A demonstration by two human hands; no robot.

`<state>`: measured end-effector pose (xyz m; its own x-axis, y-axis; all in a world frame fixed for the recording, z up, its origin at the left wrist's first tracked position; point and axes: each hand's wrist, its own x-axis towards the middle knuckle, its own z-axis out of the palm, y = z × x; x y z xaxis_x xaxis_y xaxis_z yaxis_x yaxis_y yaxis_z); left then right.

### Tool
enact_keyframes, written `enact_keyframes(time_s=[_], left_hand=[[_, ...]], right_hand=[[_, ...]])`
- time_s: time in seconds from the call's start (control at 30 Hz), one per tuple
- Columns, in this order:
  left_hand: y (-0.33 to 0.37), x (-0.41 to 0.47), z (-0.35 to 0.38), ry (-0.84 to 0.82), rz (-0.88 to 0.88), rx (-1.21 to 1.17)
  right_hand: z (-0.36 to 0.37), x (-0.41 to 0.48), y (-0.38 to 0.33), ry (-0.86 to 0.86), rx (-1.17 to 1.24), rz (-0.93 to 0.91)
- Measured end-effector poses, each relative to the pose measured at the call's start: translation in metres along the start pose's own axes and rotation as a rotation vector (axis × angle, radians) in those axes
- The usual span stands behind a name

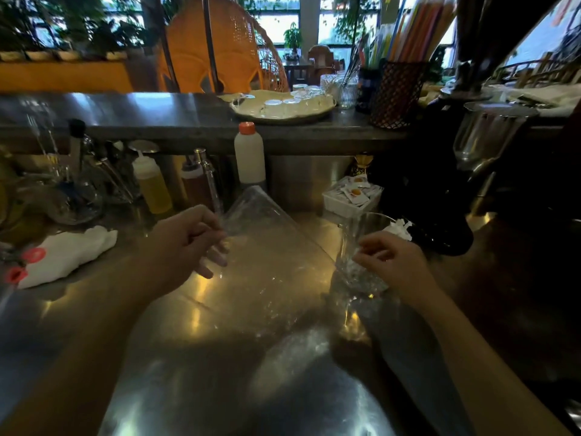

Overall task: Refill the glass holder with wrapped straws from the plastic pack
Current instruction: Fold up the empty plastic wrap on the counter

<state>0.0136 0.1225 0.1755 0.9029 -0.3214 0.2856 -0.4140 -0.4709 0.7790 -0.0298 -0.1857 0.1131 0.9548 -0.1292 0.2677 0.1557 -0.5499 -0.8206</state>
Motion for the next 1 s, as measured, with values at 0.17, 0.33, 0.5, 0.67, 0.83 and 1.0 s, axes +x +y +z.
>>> enact_keyframes(time_s=[0.17,0.33,0.5,0.67,0.83,1.0], left_hand=[[0.029,0.010,0.011,-0.221,0.108,0.153],[0.042,0.018,0.012,-0.220,0.226,0.188],[0.015,0.021,-0.004,-0.117,0.034,-0.468],[-0.023,0.009,0.036,-0.209,-0.253,-0.787],[-0.019,0.000,0.078,-0.113,-0.219,-0.678],[-0.015,0.002,0.083,0.003,-0.259,-0.627]], right_hand=[[0.002,0.007,-0.025,-0.364,0.071,-0.020],[0.007,0.006,-0.022,-0.402,0.150,-0.076],[0.001,0.008,-0.008,-0.206,0.352,-0.071],[-0.002,0.011,0.005,-0.030,0.485,-0.042],[0.008,0.011,0.012,-0.009,0.512,-0.001],[0.007,0.010,0.017,0.001,0.531,0.038]])
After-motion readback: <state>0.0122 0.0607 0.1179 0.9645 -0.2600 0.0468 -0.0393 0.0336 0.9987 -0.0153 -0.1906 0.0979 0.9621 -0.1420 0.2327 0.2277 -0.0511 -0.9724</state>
